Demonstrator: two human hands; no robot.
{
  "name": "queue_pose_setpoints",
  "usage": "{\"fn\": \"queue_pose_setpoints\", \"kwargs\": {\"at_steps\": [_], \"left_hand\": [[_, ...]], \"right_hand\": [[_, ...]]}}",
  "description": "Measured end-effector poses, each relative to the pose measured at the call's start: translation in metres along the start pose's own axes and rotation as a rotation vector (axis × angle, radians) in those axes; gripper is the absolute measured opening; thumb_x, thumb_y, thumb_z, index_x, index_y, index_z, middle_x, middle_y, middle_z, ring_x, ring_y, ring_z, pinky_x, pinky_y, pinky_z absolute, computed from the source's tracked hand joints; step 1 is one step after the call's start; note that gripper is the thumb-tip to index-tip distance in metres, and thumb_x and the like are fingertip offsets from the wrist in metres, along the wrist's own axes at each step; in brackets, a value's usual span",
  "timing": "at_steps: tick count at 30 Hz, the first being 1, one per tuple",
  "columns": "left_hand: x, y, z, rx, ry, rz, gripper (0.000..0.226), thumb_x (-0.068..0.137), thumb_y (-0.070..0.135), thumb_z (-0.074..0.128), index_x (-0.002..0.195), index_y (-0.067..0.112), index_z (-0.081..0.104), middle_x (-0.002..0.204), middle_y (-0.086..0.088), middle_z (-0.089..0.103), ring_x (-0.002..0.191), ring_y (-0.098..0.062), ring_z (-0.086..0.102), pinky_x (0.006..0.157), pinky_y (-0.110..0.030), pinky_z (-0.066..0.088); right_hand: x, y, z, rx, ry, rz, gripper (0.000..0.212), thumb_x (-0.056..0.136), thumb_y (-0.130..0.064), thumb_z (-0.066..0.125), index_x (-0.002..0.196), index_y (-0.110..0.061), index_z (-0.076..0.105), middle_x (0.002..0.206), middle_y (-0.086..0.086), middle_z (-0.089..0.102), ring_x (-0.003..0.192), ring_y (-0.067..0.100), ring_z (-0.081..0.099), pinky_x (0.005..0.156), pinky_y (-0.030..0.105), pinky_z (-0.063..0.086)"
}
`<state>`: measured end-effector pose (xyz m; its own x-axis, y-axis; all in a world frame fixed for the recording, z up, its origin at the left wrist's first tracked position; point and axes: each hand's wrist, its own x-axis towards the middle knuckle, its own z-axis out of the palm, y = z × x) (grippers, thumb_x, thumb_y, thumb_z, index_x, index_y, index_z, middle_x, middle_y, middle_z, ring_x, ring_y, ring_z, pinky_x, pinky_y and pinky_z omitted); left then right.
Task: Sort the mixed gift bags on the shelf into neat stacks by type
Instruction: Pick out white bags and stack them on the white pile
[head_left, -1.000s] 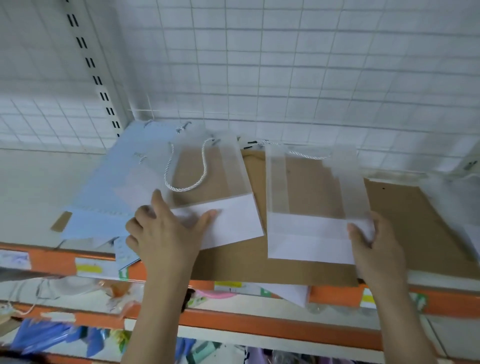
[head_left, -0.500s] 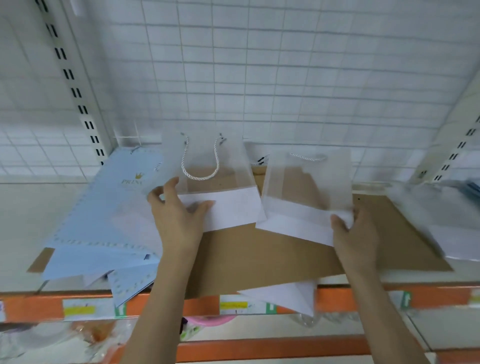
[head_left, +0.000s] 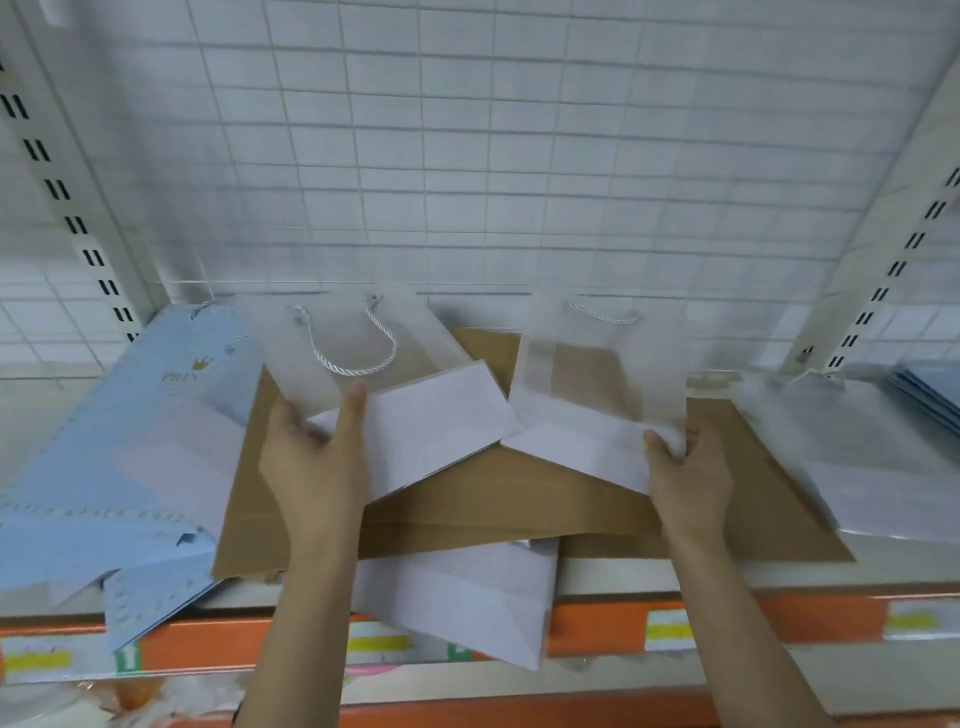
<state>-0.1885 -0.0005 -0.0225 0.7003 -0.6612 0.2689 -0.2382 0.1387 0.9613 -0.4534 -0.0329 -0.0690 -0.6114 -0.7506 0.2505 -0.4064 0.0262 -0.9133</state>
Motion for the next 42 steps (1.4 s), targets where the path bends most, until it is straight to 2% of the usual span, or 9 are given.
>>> {"fn": "queue_pose_setpoints", "kwargs": {"at_steps": [2,5,12,17,21,25,30,38,42], "left_hand": [[-0.013,0.002,0.012,-0.037,0.018,-0.022,0.031,0.084,0.032,0.065,0.100,0.006,0.059,0.059,0.002,0.038,0.051,-0.010,0.036,0.048,-0.011,0.035],[-0.041,0.010,0.038,-0.115,0.024,-0.025,0.018,0.085,0.029,0.065,0.097,0.017,0.058,0.069,0.009,0.052,0.056,-0.002,0.045,0.058,-0.015,0.039],[-0.120,0.028,0.112,-0.199,-0.049,-0.097,0.017,0.087,0.024,0.062,0.103,0.023,0.060,0.082,0.002,0.061,0.071,-0.013,0.055,0.068,-0.028,0.045],[-0.162,0.028,0.156,-0.142,-0.103,-0.104,0.015,0.085,0.024,0.064,0.100,0.025,0.061,0.074,0.008,0.058,0.064,-0.010,0.052,0.066,-0.029,0.044],[-0.178,0.026,0.172,-0.115,-0.105,-0.096,0.014,0.085,0.025,0.065,0.099,0.025,0.061,0.071,0.007,0.056,0.061,-0.009,0.049,0.061,-0.025,0.042],[-0.178,0.027,0.175,-0.151,-0.149,-0.097,0.008,0.085,0.025,0.065,0.093,0.027,0.063,0.071,0.005,0.059,0.066,-0.013,0.053,0.062,-0.026,0.045],[-0.179,0.032,0.184,-0.236,-0.266,-0.128,0.006,0.085,0.022,0.064,0.088,0.027,0.065,0.066,0.015,0.066,0.058,0.002,0.060,0.051,-0.010,0.047],[-0.175,0.022,0.189,-0.238,-0.463,-0.162,0.011,0.084,0.016,0.065,0.093,0.022,0.067,0.079,0.003,0.072,0.073,-0.018,0.065,0.069,-0.033,0.054],[-0.174,0.022,0.187,-0.258,-0.526,-0.172,0.014,0.084,0.014,0.063,0.095,0.022,0.066,0.079,0.006,0.073,0.071,-0.012,0.068,0.063,-0.025,0.057]], "right_hand": [[0.012,0.009,-0.012,0.047,-0.040,0.032,0.029,0.087,-0.016,0.061,0.114,-0.007,0.054,0.099,0.002,0.059,0.099,0.025,0.058,0.084,0.030,0.042],[0.037,0.022,-0.039,0.075,-0.063,0.029,0.030,0.087,-0.018,0.060,0.115,-0.012,0.052,0.104,0.006,0.060,0.099,0.023,0.057,0.088,0.033,0.043],[0.104,0.057,-0.130,0.087,-0.073,0.009,0.033,0.090,-0.023,0.057,0.122,-0.020,0.049,0.104,0.003,0.055,0.076,0.012,0.054,0.080,0.032,0.043],[0.142,0.097,-0.183,-0.015,-0.061,0.036,0.038,0.090,-0.021,0.057,0.127,-0.015,0.050,0.120,0.010,0.056,0.107,0.027,0.054,0.089,0.032,0.041],[0.169,0.123,-0.212,-0.213,-0.078,0.006,0.039,0.091,-0.017,0.054,0.128,-0.005,0.050,0.125,0.019,0.056,0.114,0.033,0.052,0.098,0.038,0.039],[0.184,0.139,-0.225,-0.327,-0.104,0.030,0.037,0.092,-0.019,0.051,0.123,0.000,0.051,0.122,0.022,0.056,0.113,0.035,0.052,0.096,0.039,0.038],[0.191,0.147,-0.221,-0.476,-0.085,-0.021,0.041,0.091,-0.020,0.053,0.124,0.003,0.049,0.114,0.028,0.055,0.104,0.041,0.053,0.089,0.042,0.043],[0.183,0.145,-0.211,-0.549,-0.046,-0.044,0.045,0.090,-0.017,0.055,0.128,0.006,0.046,0.117,0.031,0.047,0.106,0.042,0.046,0.094,0.042,0.037],[0.178,0.147,-0.212,-0.606,-0.007,-0.065,0.044,0.089,-0.017,0.057,0.124,0.009,0.050,0.115,0.033,0.050,0.107,0.043,0.045,0.094,0.046,0.036]]}}
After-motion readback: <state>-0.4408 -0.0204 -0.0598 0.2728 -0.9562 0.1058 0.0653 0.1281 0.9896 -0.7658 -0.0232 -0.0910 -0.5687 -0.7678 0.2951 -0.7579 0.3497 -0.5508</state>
